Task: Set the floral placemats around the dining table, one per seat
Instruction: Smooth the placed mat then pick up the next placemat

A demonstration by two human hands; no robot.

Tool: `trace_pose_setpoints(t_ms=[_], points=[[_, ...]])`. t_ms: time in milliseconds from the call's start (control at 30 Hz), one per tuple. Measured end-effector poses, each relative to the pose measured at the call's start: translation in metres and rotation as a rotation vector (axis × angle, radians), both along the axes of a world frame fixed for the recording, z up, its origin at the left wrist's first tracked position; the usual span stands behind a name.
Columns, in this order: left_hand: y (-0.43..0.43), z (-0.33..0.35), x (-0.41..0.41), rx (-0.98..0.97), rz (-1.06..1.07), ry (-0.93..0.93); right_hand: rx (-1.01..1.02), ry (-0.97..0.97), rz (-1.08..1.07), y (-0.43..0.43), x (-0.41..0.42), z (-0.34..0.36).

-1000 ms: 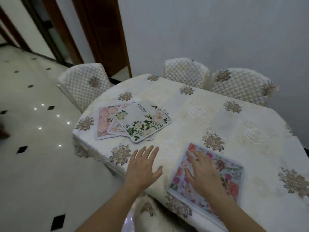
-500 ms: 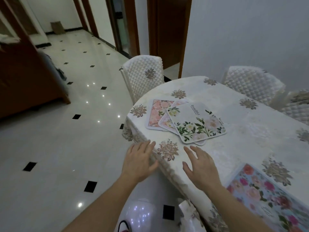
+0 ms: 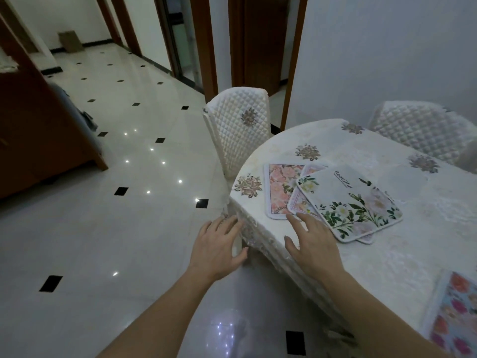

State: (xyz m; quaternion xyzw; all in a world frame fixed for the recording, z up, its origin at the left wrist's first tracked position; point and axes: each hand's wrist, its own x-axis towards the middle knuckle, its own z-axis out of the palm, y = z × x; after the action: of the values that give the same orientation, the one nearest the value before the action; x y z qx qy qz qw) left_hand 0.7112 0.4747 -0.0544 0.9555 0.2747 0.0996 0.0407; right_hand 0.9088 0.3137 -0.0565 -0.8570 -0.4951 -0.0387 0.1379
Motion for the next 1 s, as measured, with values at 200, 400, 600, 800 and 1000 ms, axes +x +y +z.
trace_pose_setpoints(t_ms=[200, 400, 600, 800, 1000], points=[[0.033, 0.005, 0.032, -0.024, -0.110, -0.004, -0.024, -0.012, -0.065, 0.014, -0.003, 0.009], [0.038, -0.004, 0.090, -0.031, -0.204, 0.005, -0.042, -0.038, -0.168, 0.009, 0.035, 0.002], [0.047, -0.020, 0.175, -0.045, -0.348, 0.052, -0.083, -0.016, -0.266, -0.004, 0.097, -0.027], [0.068, -0.023, 0.284, 0.002, -0.430, 0.102, -0.077, 0.015, -0.359, -0.014, 0.168, -0.046], [0.071, -0.034, 0.361, -0.126, -0.409, 0.126, -0.118, 0.087, -0.496, -0.029, 0.221, -0.057]])
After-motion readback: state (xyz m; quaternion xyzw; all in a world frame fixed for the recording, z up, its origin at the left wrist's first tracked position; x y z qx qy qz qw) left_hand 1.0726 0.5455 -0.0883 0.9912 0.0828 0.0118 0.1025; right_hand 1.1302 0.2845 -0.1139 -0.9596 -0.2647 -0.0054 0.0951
